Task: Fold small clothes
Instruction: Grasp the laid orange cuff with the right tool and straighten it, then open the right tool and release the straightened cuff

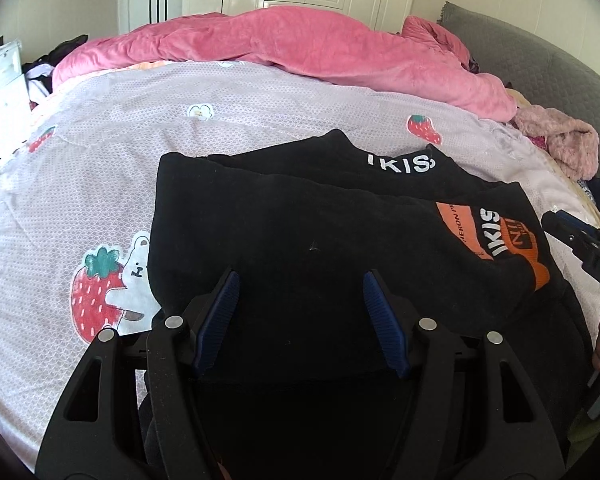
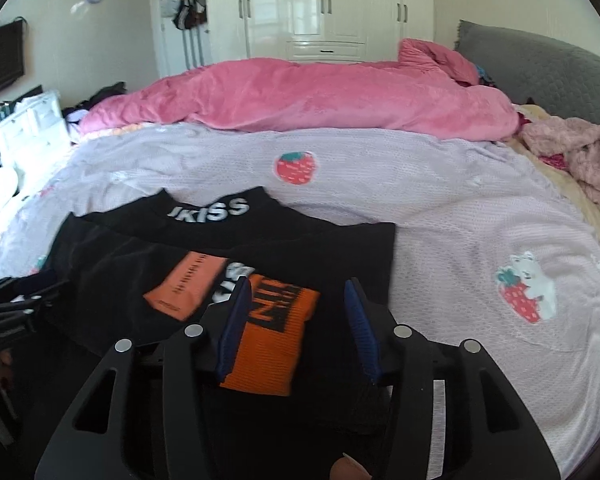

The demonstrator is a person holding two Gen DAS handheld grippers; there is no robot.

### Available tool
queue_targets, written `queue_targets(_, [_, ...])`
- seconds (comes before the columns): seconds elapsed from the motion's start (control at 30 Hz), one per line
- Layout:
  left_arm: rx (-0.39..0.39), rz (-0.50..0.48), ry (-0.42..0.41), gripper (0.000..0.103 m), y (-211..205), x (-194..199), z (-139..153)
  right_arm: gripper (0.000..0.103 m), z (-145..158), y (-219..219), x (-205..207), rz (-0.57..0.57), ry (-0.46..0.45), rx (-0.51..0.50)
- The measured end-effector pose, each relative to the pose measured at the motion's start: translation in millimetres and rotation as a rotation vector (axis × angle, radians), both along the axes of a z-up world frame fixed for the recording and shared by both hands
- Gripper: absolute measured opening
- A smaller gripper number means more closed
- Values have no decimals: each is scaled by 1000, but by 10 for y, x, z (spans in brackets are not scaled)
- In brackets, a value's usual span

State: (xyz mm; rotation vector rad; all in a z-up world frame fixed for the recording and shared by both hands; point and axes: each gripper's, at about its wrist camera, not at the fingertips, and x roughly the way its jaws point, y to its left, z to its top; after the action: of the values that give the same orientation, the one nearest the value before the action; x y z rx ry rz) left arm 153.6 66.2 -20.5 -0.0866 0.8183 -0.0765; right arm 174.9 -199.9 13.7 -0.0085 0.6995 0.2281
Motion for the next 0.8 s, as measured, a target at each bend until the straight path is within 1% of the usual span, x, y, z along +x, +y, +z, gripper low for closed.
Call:
queue_targets(0.1, [-7, 5, 5, 56, -4, 0, -5, 48, 11, 222, -74, 68, -22, -25])
queue_targets(0.13, [-9, 6, 6, 56, -5, 2, -8, 50, 0, 281, -87, 82, -20, -39])
queue_targets(0.2, [-9, 8, 9, 56, -4, 3, -13, 50, -61, 424, -102, 108, -2, -68])
queue_targets(0.37, [-7, 10, 10, 56, -7, 2, -13, 50, -166, 578, -85, 131, 37, -74])
queue_targets(0.47, [-16, 9, 13, 56, 3, 0, -24, 52, -325, 581, 2, 98, 100, -159])
queue_targets(0.5, [-19, 8, 15, 56, 4, 1, -27, 53, -373, 540, 33, 91, 122, -165])
queue_targets(0.6, [-20, 8, 16, 56, 2, 3, -30, 55, -404, 410, 77, 74, 152, -139])
queue_targets(0.63, [-20, 8, 16, 56, 2, 2, -30, 58, -413, 396, 79, 71, 155, -138])
queue_targets(0.8, [-26, 9, 16, 56, 9, -2, -31, 59, -430, 387, 51, 71, 144, -134])
